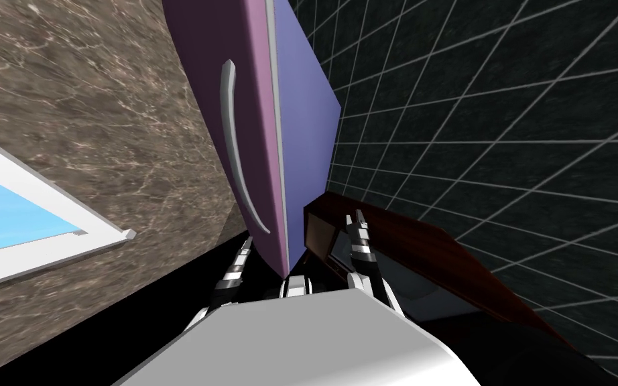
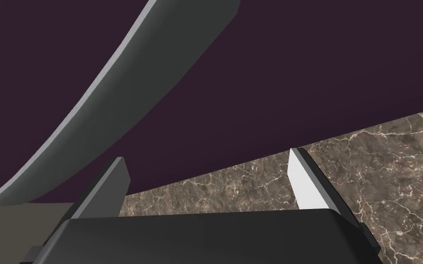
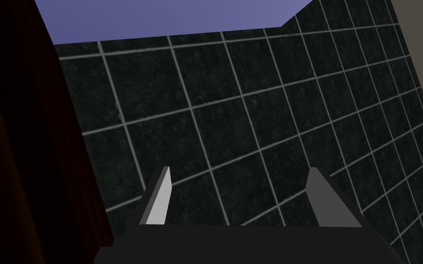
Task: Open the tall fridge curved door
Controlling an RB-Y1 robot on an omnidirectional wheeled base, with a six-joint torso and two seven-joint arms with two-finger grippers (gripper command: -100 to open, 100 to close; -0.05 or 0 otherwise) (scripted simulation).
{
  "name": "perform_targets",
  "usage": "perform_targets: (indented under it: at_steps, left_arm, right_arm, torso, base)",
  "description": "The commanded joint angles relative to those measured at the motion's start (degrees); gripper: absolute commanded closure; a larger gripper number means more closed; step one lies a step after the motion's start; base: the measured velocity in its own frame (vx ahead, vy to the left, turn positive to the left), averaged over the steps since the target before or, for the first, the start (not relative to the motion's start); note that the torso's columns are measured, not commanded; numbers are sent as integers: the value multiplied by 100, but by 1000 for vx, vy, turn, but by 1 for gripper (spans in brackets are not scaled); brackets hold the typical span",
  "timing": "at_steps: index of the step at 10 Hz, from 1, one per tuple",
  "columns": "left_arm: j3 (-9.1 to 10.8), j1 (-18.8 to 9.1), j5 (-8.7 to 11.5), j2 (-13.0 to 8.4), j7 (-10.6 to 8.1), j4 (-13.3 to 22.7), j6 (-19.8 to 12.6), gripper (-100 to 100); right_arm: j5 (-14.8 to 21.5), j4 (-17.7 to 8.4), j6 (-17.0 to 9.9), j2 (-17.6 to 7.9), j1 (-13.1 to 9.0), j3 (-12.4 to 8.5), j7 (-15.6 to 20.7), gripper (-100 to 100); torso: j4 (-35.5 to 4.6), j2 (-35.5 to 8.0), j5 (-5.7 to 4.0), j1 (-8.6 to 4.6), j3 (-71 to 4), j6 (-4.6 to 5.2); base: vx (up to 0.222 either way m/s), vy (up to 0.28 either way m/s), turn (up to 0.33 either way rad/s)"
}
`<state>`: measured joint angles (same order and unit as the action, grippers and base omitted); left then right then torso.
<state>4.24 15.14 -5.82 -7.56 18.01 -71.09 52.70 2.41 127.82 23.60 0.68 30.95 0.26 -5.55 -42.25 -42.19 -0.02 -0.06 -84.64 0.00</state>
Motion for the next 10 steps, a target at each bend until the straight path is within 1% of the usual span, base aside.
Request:
perform_targets:
  at_steps: [1,4,5,6,7,8,9,10]
  left_arm:
    - [15,-59,-85,194,74,412,239,-100]
    - [25,-120,-149,606,134,724,404,-100]
    - [27,-131,-160,751,145,779,433,-100]
    - [27,-136,-165,846,150,807,447,-100]
    - [25,-129,-161,773,138,747,400,-100]
    - [34,-238,-148,771,105,663,213,-100]
    - [35,-259,-146,769,98,646,174,-100]
    - [41,-324,-138,761,78,593,59,-100]
  right_arm:
    - [1,5,4,0,2,9,-1,0]
    - [3,17,17,3,11,36,-4,0]
    - [3,22,22,4,16,45,-5,0]
    - [4,30,29,6,21,56,-6,0]
    - [5,39,37,8,26,66,-8,0]
    - [6,48,43,10,31,75,-8,0]
    - [6,58,49,10,33,77,-7,0]
    - [7,66,54,11,39,79,-5,0]
  torso:
    - [-1,-4,-1,-2,3,-1]
    - [5,22,-6,-22,-12,-2]
    - [11,39,-10,-30,-23,-3]
    - [15,48,-13,-38,-29,-6]
    - [17,52,-15,-40,-31,-8]
    - [16,48,-15,-37,-28,-9]
    - [16,45,-14,-27,-23,-9]
    - [16,46,-11,-22,-25,-14]
  base:
    - [62,-73,2]
    - [60,-56,2]
    - [42,-25,-5]
    - [27,-19,0]
    - [0,0,0]
    - [-5,13,-3]
    - [10,10,-7]
    - [19,8,3]
